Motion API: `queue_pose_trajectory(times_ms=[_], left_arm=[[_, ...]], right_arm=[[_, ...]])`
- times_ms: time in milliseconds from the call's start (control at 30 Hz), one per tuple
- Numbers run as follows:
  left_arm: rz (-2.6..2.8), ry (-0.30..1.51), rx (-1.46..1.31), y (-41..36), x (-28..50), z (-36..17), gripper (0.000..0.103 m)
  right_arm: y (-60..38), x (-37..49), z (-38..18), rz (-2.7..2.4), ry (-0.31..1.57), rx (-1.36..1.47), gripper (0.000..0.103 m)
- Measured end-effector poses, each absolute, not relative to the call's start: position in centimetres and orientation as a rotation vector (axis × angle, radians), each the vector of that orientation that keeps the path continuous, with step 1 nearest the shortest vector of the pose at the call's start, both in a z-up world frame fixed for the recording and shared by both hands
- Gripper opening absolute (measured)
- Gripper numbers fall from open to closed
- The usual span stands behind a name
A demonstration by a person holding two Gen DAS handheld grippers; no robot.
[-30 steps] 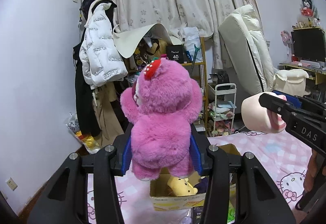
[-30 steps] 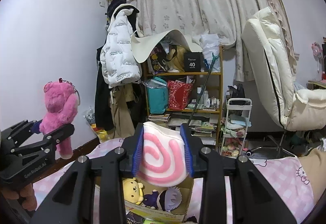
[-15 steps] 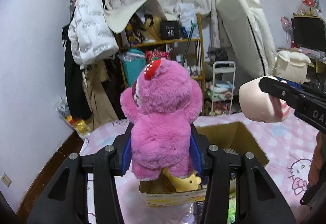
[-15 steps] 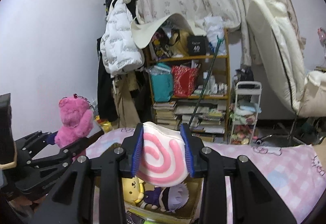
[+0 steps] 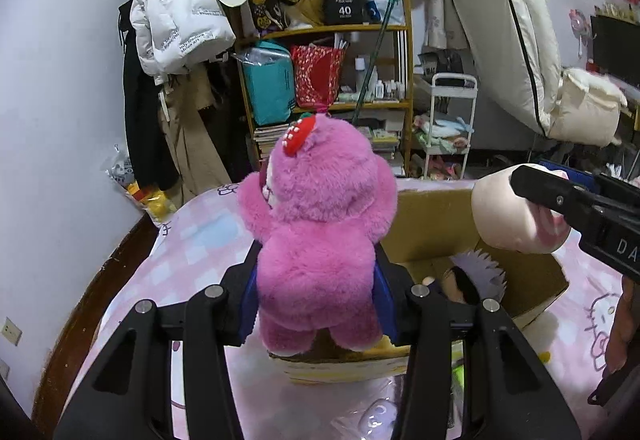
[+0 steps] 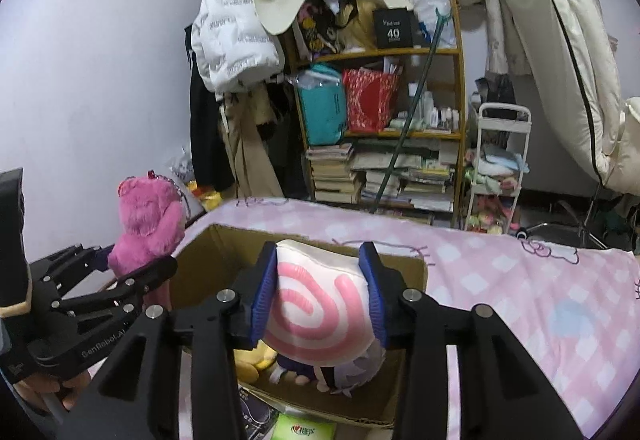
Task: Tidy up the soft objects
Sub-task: 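Lift both plushes over the box and open both tools to release them, then move both tools toward the black tissue pack and white pom-pom plush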
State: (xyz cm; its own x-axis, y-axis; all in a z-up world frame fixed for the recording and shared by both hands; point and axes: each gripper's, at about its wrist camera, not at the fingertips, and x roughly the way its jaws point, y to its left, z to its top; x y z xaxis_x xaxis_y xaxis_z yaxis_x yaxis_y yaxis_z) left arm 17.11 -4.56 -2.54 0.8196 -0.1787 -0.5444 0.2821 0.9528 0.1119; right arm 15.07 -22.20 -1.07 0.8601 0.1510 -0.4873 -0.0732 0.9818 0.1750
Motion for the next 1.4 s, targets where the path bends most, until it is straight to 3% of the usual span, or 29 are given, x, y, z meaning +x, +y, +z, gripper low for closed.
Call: queue_pose_trajectory(times_ms=[167, 367, 400, 467, 600, 633, 767, 833, 900, 1400], left_arm=[[-0.254, 0.591, 0.198, -4.4, 17.4, -3.0, 0.052], [-0.26, 0.578, 0.21, -4.4, 16.7, -3.0, 0.072], [-0.255, 0.574, 0.217, -4.5, 16.6, -2.9, 0.073], [-0.242, 0.572, 0.222, -4.5, 16.2, -2.6, 0.077], [-0.228, 0.575, 0.205, -4.0, 15.4, -2.0, 0.084], [-0.226, 0.578, 0.204, -3.9, 15.2, -1.8, 0.085], [-0.248, 0.596, 0.177, -3.3, 14.2, -0.5, 0.087], [-0.242, 0.592, 0.165, -3.1, 13.4, 0.2, 0.094], [-0.23, 0.584, 0.158, -2.9, 12.5, 0.7, 0.098], [-0.253, 0.671, 0.141, -2.6, 8.5, -0.1, 0.099]], right_arm=[[-22.1, 15.4, -2.0, 0.115, 0.563, 0.148, 0.048], [-22.4, 15.4, -2.3, 0.106, 0.591, 0.157, 0.055], [-22.5, 15.2, -2.2, 0.093, 0.586, 0.159, 0.057], [-22.8, 15.0, -1.9, 0.099, 0.575, 0.169, 0.074], [-23.2, 14.1, -1.1, 0.074, 0.561, 0.172, 0.084], [-23.3, 13.9, -0.9, 0.069, 0.561, 0.176, 0.091], [-24.0, 12.5, 0.2, 0.052, 0.549, 0.204, 0.097], [-24.2, 11.8, 0.6, 0.043, 0.554, 0.202, 0.103], [-24.2, 11.0, 1.0, 0.042, 0.551, 0.2, 0.103], [-24.2, 6.7, 1.5, 0.005, 0.58, 0.164, 0.103]])
